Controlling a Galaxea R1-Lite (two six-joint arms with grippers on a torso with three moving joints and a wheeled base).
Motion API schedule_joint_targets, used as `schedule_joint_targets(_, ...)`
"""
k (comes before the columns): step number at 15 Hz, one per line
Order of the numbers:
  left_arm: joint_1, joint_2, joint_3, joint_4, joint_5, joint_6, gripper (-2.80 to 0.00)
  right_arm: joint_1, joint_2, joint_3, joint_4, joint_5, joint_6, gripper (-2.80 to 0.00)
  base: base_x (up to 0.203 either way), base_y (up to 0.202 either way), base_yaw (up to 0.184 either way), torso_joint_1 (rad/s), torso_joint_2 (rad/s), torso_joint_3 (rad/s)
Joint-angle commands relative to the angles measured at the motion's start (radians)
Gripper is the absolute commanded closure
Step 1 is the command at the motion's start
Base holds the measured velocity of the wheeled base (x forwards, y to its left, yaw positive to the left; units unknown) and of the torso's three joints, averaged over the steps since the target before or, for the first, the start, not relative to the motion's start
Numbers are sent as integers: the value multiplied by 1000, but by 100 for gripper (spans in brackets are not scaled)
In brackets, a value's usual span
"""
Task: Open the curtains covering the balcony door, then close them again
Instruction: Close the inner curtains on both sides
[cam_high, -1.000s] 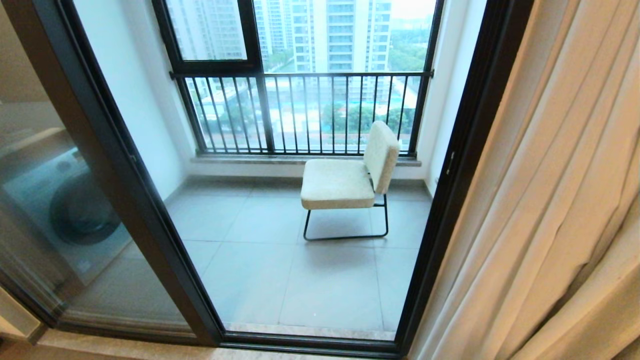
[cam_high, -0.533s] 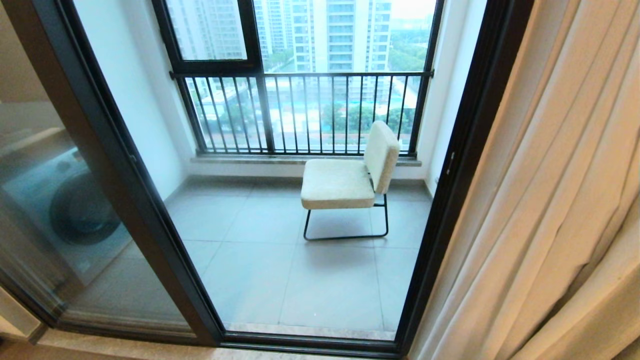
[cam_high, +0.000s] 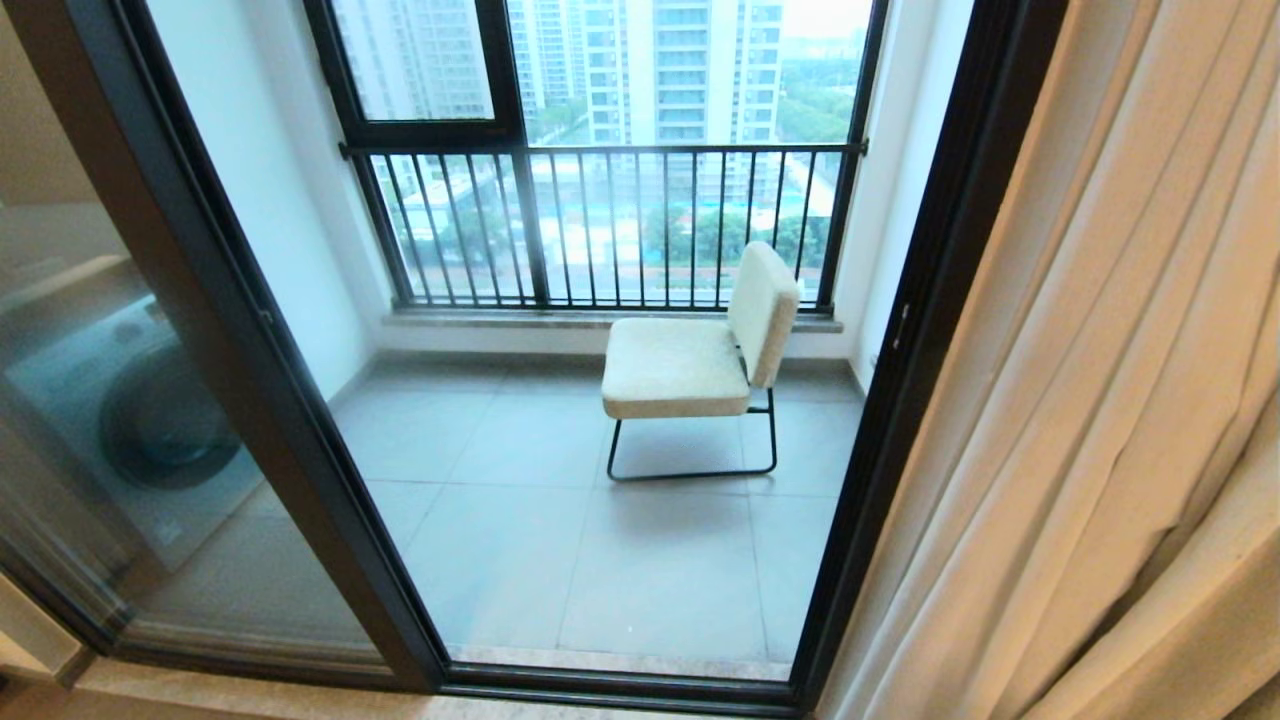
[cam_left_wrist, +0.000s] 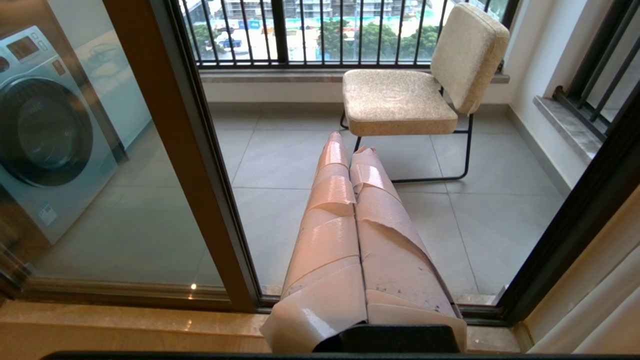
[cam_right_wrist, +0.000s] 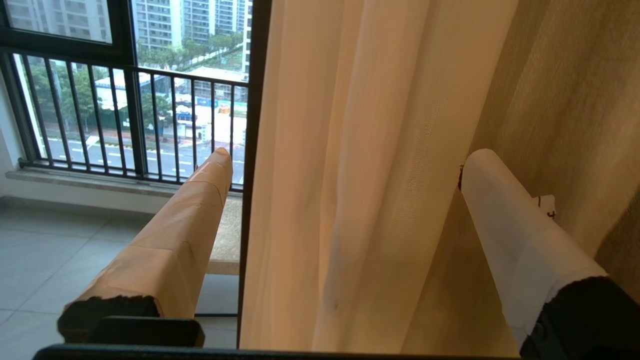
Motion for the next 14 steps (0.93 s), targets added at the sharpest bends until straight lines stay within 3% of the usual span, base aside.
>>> schedule_joint_targets(1,2,0,0,-1,1,0,0,0,68,-37,-8,2,-4,-280,0,0,0,0,0,0)
schedule_joint_targets(14,0,0,0,-1,-1,0,0,12,324,-155,-197,8,-10,-280,0,0,0,0,0,0)
